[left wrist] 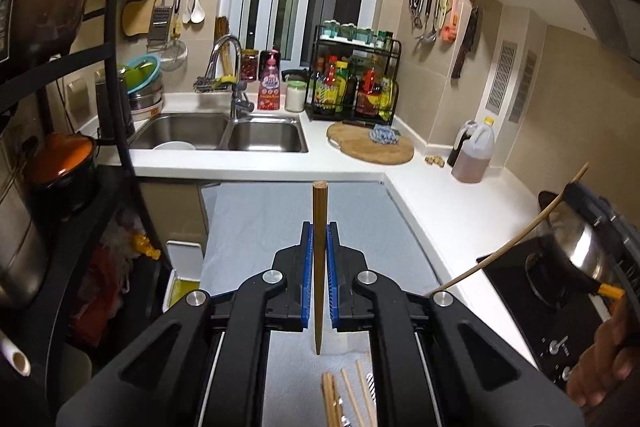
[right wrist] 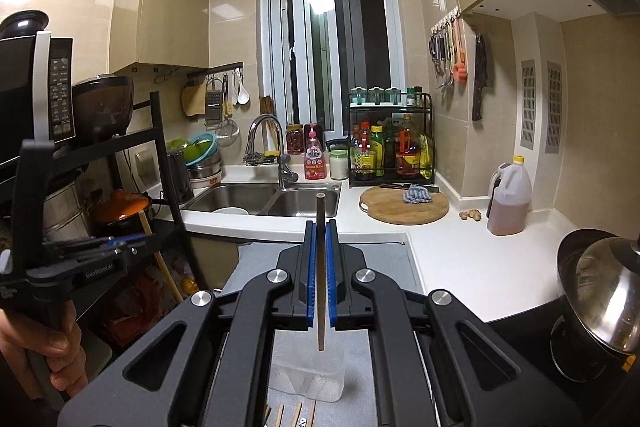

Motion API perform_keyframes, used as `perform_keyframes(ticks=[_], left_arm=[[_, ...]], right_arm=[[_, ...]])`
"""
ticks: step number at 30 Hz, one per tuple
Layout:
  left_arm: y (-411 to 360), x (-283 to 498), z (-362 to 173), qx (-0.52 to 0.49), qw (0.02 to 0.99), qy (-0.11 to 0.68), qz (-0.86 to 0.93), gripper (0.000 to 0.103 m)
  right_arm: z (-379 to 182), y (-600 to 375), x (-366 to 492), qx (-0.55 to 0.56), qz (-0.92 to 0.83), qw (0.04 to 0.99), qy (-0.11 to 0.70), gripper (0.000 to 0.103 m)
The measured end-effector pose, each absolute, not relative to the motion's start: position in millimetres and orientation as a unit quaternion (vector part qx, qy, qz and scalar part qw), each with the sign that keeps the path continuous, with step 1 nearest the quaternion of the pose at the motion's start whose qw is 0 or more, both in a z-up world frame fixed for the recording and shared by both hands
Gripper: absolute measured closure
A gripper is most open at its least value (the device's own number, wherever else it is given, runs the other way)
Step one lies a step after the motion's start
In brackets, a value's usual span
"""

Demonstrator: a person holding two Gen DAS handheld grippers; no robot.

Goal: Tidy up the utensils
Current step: 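Lift both held chopsticks upright and carry them over the clear container, then open both tools to drop the chopsticks into the clear container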

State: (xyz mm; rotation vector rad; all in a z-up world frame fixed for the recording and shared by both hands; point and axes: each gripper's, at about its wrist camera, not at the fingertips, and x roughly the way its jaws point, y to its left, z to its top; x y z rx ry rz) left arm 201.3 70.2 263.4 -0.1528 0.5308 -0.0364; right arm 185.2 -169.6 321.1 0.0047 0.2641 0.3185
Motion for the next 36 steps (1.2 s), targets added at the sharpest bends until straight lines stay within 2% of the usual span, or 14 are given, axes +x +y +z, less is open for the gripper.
perform_keyframes(ticks=[4, 8, 17, 21, 23, 24, 25, 26, 27, 36], left_arm=[[65.6, 212.3, 270.6, -0.091, 0.966, 0.238, -0.034, 0.096], [53.1, 232.4, 255.3, -0.079, 0.968, 0.234, -0.037, 0.096], [38.3, 272.0, 170.1, -0.065, 0.947, 0.310, -0.048, 0.096], [34.2, 273.6, 154.7, -0.058, 0.944, 0.321, -0.050, 0.096], [32.2, 272.9, 152.7, -0.057, 0.942, 0.325, -0.056, 0.096], [32.1, 270.9, 153.9, -0.058, 0.943, 0.323, -0.059, 0.091], [32.7, 267.1, 156.5, -0.058, 0.945, 0.318, -0.058, 0.076], [32.9, 263.7, 159.7, -0.057, 0.947, 0.312, -0.054, 0.066], [33.5, 257.8, 164.2, -0.055, 0.950, 0.303, -0.047, 0.055], [29.9, 208.2, 184.0, -0.053, 0.961, 0.271, -0.026, 0.054]], right_arm=[[307.9, -166.0, 204.9, 0.006, 0.160, 0.976, 0.146, 0.098], [282.4, -162.8, 223.9, 0.011, 0.168, 0.971, 0.170, 0.098], [217.9, -161.4, 260.8, 0.005, 0.163, 0.957, 0.242, 0.098], [200.9, -161.4, 267.0, 0.005, 0.162, 0.951, 0.262, 0.097], [198.2, -160.4, 267.5, 0.002, 0.159, 0.950, 0.270, 0.094], [197.6, -160.7, 268.1, 0.000, 0.156, 0.949, 0.273, 0.084], [199.1, -161.8, 265.1, 0.000, 0.151, 0.951, 0.270, 0.078], [201.1, -163.8, 261.6, -0.001, 0.147, 0.953, 0.264, 0.072], [202.4, -164.7, 258.0, -0.003, 0.143, 0.955, 0.260, 0.072], [227.1, -185.9, 193.4, -0.002, 0.122, 0.972, 0.202, 0.070]])
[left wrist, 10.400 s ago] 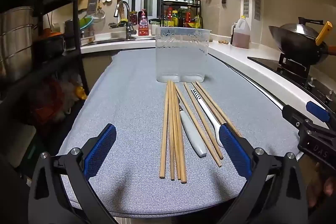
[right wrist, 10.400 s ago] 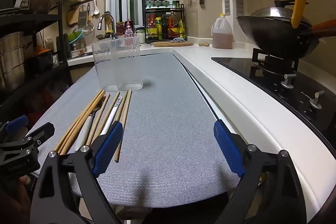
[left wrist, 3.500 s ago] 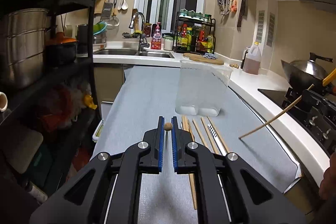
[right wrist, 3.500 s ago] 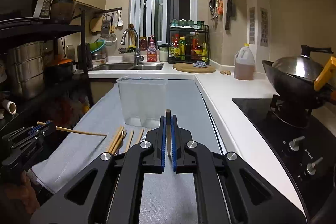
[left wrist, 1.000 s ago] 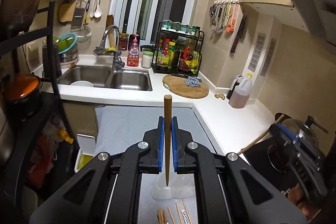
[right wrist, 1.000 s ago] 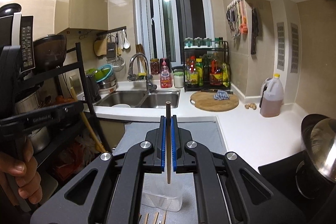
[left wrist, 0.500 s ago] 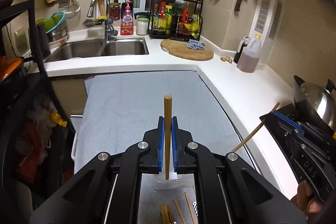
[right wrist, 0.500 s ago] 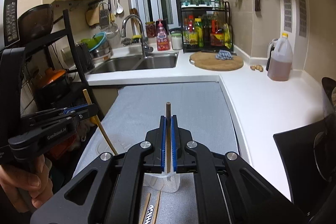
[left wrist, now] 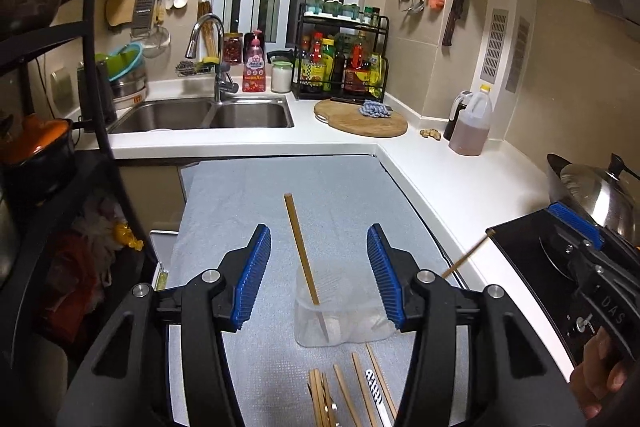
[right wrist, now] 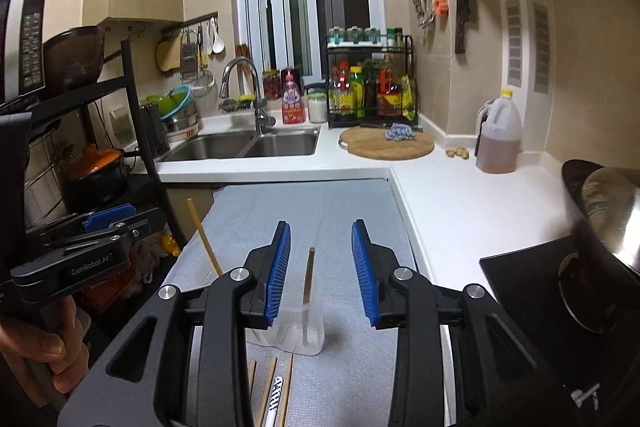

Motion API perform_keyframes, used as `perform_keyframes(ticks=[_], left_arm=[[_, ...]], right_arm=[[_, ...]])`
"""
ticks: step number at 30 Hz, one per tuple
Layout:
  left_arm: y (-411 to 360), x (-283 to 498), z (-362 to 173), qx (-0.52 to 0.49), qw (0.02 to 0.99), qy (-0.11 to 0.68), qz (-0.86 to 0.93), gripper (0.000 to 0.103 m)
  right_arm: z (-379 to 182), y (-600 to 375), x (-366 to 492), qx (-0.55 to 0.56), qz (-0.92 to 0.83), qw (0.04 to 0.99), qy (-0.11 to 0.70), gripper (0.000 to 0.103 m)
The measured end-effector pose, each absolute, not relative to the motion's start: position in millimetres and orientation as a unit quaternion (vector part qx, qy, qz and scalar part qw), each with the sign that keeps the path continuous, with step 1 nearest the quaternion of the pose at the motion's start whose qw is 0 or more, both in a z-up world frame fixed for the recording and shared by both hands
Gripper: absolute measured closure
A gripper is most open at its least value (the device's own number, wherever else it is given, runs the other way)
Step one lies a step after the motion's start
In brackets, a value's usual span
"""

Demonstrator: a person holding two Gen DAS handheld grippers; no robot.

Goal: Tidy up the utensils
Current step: 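Open both tools to drop the chopsticks into the clear container, then return to the mat and close the left tool on a chopstick while the right tool grasps another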

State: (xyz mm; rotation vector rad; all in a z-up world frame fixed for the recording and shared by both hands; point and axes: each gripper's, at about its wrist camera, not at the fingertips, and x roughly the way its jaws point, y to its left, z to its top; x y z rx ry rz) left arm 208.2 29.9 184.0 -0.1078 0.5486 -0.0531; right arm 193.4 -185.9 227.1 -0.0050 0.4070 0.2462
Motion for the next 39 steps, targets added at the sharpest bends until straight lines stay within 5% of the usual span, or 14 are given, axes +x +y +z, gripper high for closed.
perform_keyframes(ticks=[16, 19, 21, 25, 31, 39], left_arm=[[12.7, 102.8, 161.3, -0.050, 0.968, 0.245, -0.023, 0.054], [12.3, 81.7, 139.9, -0.048, 0.969, 0.242, -0.029, 0.054], [12.3, 68.6, 118.6, -0.047, 0.968, 0.242, -0.035, 0.062], [13.5, 49.2, 64.2, -0.054, 0.965, 0.252, -0.039, 0.087], [11.9, 24.2, -10.4, -0.087, 0.949, 0.302, -0.032, 0.092], [5.7, 17.1, -29.4, -0.071, 0.947, 0.311, -0.028, 0.092]], right_arm=[[179.3, -206.4, 76.5, 0.005, 0.120, 0.978, 0.171, 0.072], [160.4, -208.3, 64.5, 0.008, 0.129, 0.976, 0.175, 0.089], [145.3, -210.6, 57.4, 0.014, 0.132, 0.975, 0.179, 0.100], [109.4, -208.8, 48.5, 0.022, 0.143, 0.969, 0.201, 0.101], [45.9, -200.0, 42.8, 0.025, 0.159, 0.954, 0.251, 0.101], [-7.1, -188.1, 47.6, 0.027, 0.179, 0.935, 0.306, 0.099]])
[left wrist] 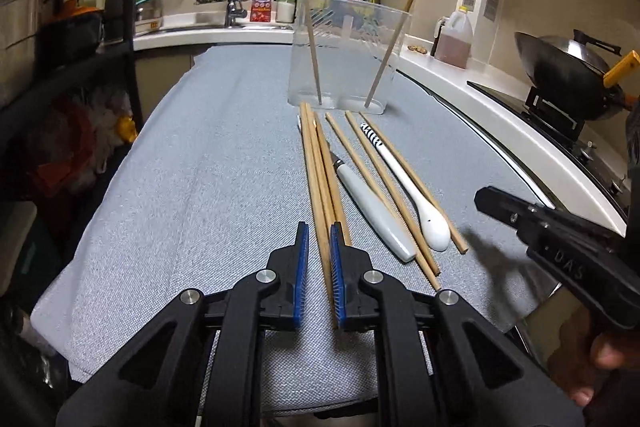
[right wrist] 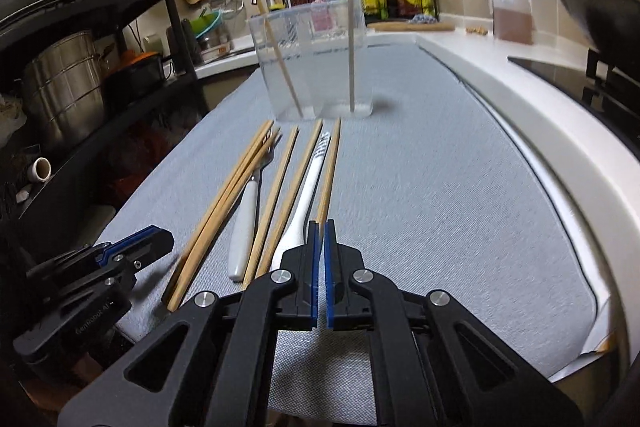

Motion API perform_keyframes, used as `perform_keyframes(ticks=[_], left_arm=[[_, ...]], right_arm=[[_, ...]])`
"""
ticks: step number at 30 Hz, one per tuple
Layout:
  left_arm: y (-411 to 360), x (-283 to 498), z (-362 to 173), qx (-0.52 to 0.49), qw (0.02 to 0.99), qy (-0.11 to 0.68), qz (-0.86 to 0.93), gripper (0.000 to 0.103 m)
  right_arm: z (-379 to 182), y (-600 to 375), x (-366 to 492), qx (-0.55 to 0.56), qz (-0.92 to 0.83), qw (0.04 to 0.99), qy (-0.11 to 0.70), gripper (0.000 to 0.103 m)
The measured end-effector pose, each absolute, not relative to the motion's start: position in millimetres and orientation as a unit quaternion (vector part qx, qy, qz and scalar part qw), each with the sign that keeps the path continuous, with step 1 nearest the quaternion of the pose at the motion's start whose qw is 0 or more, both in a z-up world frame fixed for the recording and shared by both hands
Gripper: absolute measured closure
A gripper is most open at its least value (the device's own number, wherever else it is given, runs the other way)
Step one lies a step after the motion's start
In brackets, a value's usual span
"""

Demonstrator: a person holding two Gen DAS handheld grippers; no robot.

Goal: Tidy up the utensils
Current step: 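Return to the mat and close the left tool on a chopstick while the right tool grasps another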

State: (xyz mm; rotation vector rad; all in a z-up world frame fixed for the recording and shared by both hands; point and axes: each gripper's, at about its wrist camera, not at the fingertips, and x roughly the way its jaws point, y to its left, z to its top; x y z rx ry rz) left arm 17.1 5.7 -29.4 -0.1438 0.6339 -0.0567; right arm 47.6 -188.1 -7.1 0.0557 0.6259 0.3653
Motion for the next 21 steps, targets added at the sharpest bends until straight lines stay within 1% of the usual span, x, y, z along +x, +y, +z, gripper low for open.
perform_keyframes(ticks=[2, 6, 12, 19, 21], left_arm=[[7.6, 18.7, -34.9, -0.077, 0.944, 0.321, -0.026, 0.092], [2.6, 17.6, -37.8, -0.074, 0.942, 0.326, -0.039, 0.092], [-3.5, 17.4, -39.2, -0.060, 0.942, 0.327, -0.035, 0.092], [3.0, 15.8, -39.2, -0.072, 0.942, 0.328, -0.024, 0.091], [2.3, 16.0, -39.5, -0.071, 0.941, 0.330, -0.026, 0.091]], right_arm=[[-13.6, -185.3, 50.2, 0.028, 0.181, 0.931, 0.316, 0.097], [-20.4, -179.0, 52.5, 0.029, 0.188, 0.926, 0.327, 0.097], [-25.9, -164.8, 52.3, -0.006, 0.192, 0.920, 0.341, 0.095], [-25.2, -161.9, 49.0, -0.021, 0.184, 0.922, 0.340, 0.095], [-24.8, -160.9, 48.7, -0.027, 0.181, 0.923, 0.339, 0.097]])
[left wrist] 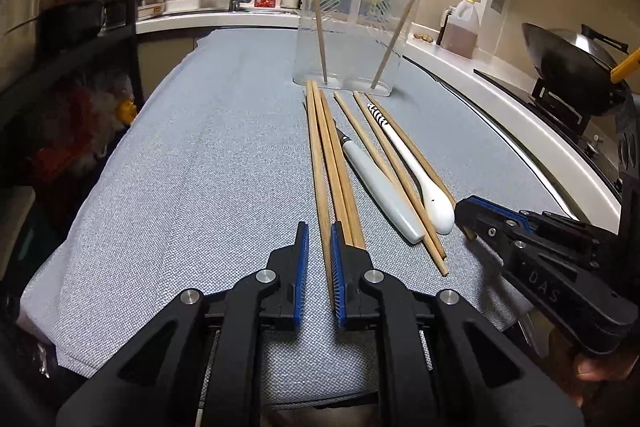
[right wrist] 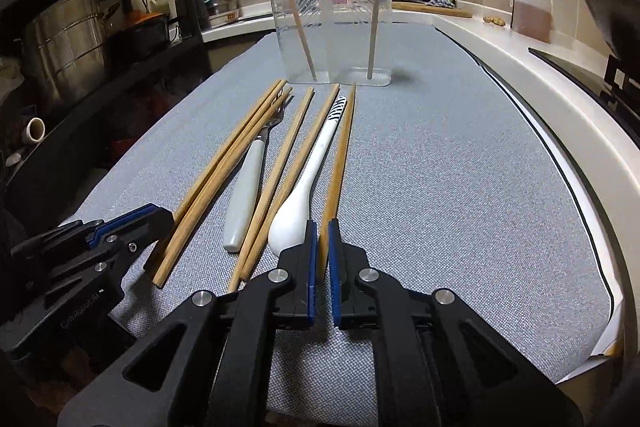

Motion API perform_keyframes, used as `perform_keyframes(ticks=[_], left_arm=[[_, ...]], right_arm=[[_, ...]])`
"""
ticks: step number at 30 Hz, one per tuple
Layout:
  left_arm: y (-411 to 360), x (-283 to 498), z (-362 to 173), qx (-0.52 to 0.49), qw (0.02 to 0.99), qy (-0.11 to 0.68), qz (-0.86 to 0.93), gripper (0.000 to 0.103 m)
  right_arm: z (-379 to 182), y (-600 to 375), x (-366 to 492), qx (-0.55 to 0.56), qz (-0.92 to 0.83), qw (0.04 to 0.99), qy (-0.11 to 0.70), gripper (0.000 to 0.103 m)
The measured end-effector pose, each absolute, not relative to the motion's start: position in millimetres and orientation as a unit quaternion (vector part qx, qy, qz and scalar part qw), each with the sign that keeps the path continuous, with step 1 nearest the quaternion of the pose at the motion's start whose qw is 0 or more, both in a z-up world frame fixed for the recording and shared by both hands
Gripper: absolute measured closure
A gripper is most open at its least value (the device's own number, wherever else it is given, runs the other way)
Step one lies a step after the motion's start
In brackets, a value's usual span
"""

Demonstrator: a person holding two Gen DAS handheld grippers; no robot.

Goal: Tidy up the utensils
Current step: 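Return to the mat and close the left tool on a chopstick while the right tool grasps another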

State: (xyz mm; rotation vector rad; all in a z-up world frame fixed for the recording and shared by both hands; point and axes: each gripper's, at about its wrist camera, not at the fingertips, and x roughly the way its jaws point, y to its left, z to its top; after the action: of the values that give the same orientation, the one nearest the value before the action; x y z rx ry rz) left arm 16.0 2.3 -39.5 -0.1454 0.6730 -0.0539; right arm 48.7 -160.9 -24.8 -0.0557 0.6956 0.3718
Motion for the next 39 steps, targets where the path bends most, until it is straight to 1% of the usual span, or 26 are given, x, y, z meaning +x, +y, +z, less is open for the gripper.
perform_keyframes(ticks=[2, 5, 6, 8, 17, 19, 20, 28, 29, 30, 31, 33, 34, 35, 37, 38, 39], left_arm=[[-2.2, 16.6, -41.8, -0.058, 0.941, 0.333, -0.027, 0.092], [-6.7, 18.1, -42.4, -0.043, 0.943, 0.330, -0.026, 0.092], [-6.5, 18.0, -42.8, -0.041, 0.943, 0.329, -0.025, 0.092], [-6.5, 18.7, -42.9, -0.038, 0.943, 0.329, -0.021, 0.096], [1.2, 19.0, -43.1, -0.043, 0.944, 0.327, -0.006, 0.097], [-0.4, 20.2, -42.9, -0.041, 0.944, 0.326, -0.004, 0.097], [-0.4, 20.9, -42.8, -0.041, 0.945, 0.326, -0.003, 0.097], [-1.0, 22.6, -42.2, -0.042, 0.945, 0.326, -0.002, 0.097], [-1.4, 22.7, -42.2, -0.041, 0.945, 0.326, -0.002, 0.097], [-1.3, 22.6, -42.3, -0.040, 0.945, 0.326, -0.002, 0.097], [-1.9, 23.3, -42.2, -0.039, 0.945, 0.326, -0.001, 0.097], [-1.9, 23.3, -42.4, -0.040, 0.945, 0.326, -0.002, 0.097], [-2.1, 23.4, -42.3, -0.040, 0.945, 0.326, -0.002, 0.097], [-2.1, 23.2, -42.5, -0.040, 0.945, 0.325, -0.002, 0.097], [-2.5, 23.7, -42.4, -0.039, 0.945, 0.325, -0.002, 0.097], [-2.7, 23.4, -42.3, -0.039, 0.945, 0.325, -0.001, 0.097], [-3.0, 23.6, -42.3, -0.039, 0.945, 0.325, -0.001, 0.097]], right_arm=[[-24.0, -159.8, 47.4, -0.036, 0.177, 0.924, 0.337, 0.098], [-22.2, -163.8, 45.8, -0.034, 0.168, 0.928, 0.332, 0.103], [-21.3, -166.1, 45.6, -0.034, 0.161, 0.930, 0.330, 0.103], [-20.3, -172.0, 46.7, -0.030, 0.149, 0.932, 0.329, 0.103], [-23.8, -195.3, 48.9, -0.024, 0.107, 0.937, 0.330, 0.103], [-25.4, -197.7, 50.0, -0.020, 0.110, 0.935, 0.336, 0.101], [-24.8, -198.3, 49.9, -0.019, 0.110, 0.935, 0.336, 0.099], [-19.1, -200.9, 46.8, 0.009, 0.134, 0.938, 0.320, 0.098], [-18.9, -199.5, 46.6, 0.009, 0.138, 0.938, 0.319, 0.091], [-19.7, -197.2, 46.3, 0.007, 0.144, 0.936, 0.320, 0.076], [-20.8, -194.6, 46.2, 0.004, 0.148, 0.935, 0.323, 0.071], [-26.0, -188.2, 46.7, -0.009, 0.154, 0.930, 0.334, 0.070], [-26.2, -186.3, 45.5, -0.016, 0.152, 0.931, 0.331, 0.070], [-26.0, -183.9, 44.7, -0.025, 0.150, 0.931, 0.330, 0.074], [-25.6, -183.6, 44.7, -0.028, 0.149, 0.932, 0.330, 0.086], [-25.3, -184.7, 44.8, -0.027, 0.145, 0.933, 0.329, 0.096], [-24.9, -185.8, 45.2, -0.027, 0.141, 0.934, 0.329, 0.096]])
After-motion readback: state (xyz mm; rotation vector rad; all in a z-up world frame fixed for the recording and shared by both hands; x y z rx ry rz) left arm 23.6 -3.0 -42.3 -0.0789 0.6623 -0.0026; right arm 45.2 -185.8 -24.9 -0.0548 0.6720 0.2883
